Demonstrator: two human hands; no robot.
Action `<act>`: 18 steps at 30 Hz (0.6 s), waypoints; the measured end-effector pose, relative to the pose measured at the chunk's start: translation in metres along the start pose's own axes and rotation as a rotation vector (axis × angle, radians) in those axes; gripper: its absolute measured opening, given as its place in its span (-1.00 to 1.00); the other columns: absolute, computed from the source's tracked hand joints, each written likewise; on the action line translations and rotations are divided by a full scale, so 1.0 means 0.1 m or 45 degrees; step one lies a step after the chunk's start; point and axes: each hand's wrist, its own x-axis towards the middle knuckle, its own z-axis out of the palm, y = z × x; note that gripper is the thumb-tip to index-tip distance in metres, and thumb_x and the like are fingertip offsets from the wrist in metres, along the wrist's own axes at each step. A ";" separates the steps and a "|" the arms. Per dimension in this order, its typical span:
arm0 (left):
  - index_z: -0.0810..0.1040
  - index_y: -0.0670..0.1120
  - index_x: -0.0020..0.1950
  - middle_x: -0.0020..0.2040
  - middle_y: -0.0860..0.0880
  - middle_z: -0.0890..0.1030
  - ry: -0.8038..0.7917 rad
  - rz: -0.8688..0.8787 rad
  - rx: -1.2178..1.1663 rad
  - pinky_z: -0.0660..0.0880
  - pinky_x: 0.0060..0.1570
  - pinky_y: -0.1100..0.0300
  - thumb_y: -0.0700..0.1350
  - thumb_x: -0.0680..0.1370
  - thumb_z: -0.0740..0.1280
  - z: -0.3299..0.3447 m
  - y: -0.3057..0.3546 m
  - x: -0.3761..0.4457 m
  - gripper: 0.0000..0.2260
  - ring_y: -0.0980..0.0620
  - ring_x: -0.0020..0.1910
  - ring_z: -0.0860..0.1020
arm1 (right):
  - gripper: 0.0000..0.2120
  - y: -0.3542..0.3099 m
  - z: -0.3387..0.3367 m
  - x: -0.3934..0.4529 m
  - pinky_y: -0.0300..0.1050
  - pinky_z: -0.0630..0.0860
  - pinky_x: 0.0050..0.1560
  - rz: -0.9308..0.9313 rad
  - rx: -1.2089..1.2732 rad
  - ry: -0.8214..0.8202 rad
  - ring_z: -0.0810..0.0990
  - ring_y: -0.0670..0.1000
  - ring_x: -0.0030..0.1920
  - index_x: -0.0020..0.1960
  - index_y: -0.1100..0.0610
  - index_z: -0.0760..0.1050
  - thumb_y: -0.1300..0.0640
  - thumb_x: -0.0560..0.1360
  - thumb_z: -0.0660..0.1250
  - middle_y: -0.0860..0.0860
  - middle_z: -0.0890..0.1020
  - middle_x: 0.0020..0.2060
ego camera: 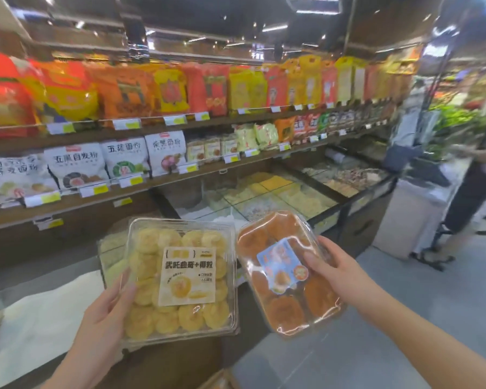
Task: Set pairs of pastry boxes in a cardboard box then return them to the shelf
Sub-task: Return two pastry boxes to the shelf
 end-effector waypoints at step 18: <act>0.54 0.12 0.40 0.29 0.06 0.68 -0.851 -0.091 0.018 0.63 0.18 -0.08 0.19 0.52 0.42 3.67 -0.56 -0.93 -0.54 -0.02 0.22 0.68 | 0.19 0.72 -3.01 -2.58 0.03 0.65 0.12 0.201 -0.097 0.800 0.72 -0.04 0.04 0.50 -0.25 0.28 -0.64 -0.05 0.44 -0.09 0.65 0.19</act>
